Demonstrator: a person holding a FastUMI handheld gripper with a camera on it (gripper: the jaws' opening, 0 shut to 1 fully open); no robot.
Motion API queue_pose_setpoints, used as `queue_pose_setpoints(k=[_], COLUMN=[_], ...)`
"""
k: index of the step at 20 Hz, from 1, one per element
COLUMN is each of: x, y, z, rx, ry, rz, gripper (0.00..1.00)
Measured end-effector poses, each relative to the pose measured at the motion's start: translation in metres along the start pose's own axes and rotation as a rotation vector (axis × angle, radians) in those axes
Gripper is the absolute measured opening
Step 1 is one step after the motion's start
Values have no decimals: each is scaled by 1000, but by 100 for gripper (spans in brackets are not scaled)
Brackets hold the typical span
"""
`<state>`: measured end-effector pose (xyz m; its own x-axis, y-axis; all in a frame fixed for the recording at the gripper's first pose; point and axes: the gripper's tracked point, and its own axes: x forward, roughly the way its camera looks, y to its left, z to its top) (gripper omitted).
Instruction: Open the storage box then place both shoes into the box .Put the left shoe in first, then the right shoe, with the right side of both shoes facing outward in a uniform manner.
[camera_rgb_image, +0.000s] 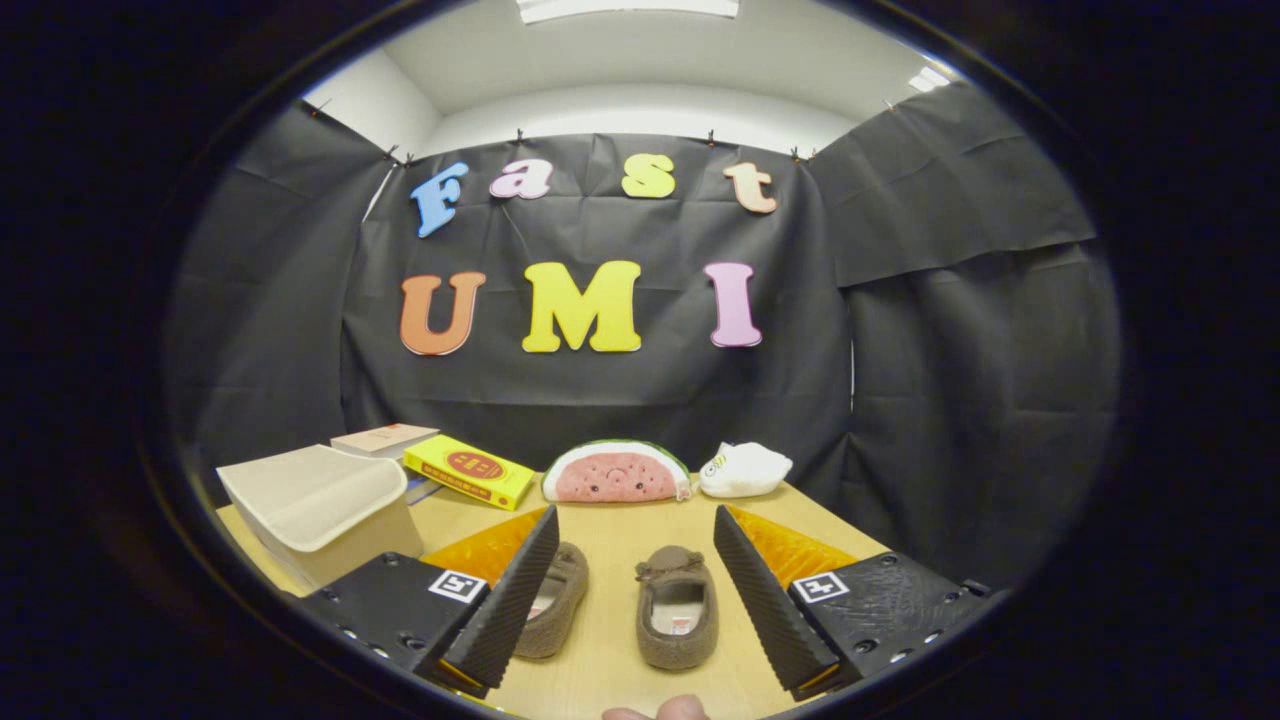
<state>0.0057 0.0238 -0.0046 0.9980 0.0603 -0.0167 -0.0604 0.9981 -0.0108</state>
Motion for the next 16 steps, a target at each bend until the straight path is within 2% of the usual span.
queue_pose_setpoints(k=[13,16], x=[9,10], y=[25,39], z=[-2,-1], rx=[-33,-13], ry=[12,12], rz=[23,57], gripper=[95,95])
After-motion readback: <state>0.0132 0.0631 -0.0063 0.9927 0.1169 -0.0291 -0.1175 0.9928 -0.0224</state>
